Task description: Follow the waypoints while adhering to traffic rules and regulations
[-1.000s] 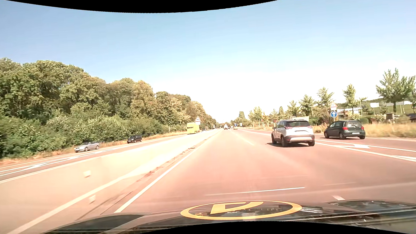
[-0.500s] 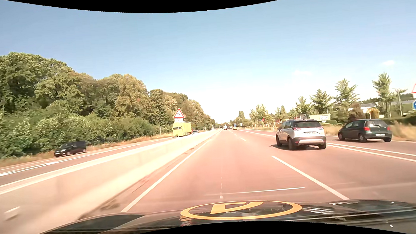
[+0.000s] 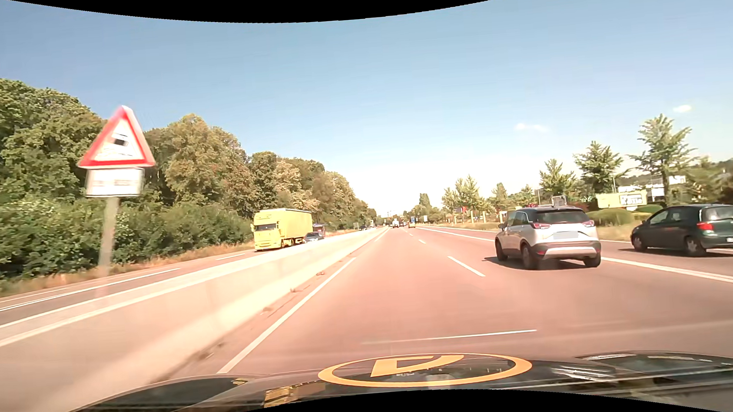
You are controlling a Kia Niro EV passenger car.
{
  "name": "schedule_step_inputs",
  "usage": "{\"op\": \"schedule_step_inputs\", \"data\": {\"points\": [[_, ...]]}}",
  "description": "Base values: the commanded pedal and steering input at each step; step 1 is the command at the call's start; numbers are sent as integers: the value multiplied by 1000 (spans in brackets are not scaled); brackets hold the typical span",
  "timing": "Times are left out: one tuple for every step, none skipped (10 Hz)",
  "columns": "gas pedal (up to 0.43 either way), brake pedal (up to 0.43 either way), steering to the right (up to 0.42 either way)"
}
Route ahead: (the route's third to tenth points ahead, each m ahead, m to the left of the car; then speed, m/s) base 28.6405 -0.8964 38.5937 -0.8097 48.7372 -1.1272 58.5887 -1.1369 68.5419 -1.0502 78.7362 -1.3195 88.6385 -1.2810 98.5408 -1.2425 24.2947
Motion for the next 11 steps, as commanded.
{"op": "schedule_step_inputs", "data": {"points": [[228, 0, 2], [228, 0, 1], [228, 0, 1], [228, 0, 2], [228, 0, 1], [228, 0, 2], [228, 0, 1], [220, 0, 1], [220, 0, 0], [209, 0, 0], [209, 0, 0]]}}
